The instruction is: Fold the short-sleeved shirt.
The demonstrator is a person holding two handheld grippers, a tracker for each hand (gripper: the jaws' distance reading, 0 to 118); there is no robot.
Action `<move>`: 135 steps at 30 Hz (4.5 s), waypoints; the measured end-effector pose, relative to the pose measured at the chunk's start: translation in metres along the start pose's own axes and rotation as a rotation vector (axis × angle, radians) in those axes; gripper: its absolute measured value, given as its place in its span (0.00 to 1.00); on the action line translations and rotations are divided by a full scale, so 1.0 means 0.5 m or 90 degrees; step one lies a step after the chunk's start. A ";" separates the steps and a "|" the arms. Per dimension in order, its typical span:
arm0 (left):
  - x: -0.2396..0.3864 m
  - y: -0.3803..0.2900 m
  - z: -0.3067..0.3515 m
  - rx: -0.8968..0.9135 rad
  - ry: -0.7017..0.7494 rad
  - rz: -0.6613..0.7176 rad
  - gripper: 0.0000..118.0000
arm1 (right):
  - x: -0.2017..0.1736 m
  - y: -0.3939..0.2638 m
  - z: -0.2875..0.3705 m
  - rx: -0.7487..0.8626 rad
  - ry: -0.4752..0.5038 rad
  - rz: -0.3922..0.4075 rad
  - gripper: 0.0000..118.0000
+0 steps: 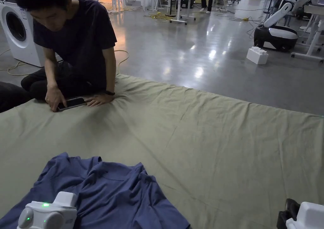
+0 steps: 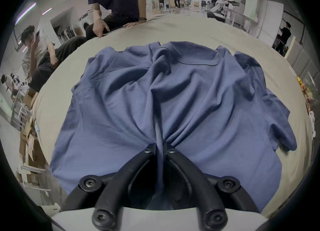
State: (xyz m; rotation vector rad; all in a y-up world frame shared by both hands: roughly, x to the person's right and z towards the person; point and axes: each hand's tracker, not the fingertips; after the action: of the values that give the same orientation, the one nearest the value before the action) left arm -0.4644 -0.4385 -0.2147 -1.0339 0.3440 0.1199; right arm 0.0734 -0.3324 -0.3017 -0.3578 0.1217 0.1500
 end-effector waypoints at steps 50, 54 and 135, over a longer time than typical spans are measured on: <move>0.825 0.080 0.409 0.318 -0.505 -0.248 0.04 | 0.304 0.003 0.194 0.078 -0.175 -0.042 0.01; 0.852 0.016 0.350 0.238 -0.487 -0.255 0.12 | 0.302 -0.014 0.196 0.061 -0.174 -0.038 0.01; 0.658 0.225 -0.087 0.046 -0.213 -0.176 0.09 | 0.277 -0.096 0.058 -0.039 -0.131 -0.034 0.01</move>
State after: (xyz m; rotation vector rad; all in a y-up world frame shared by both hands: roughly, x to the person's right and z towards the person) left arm -0.1939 -0.4392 -0.4372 -0.9608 -0.0992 0.0293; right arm 0.2199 -0.3492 -0.2787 -0.4046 -0.0955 0.1369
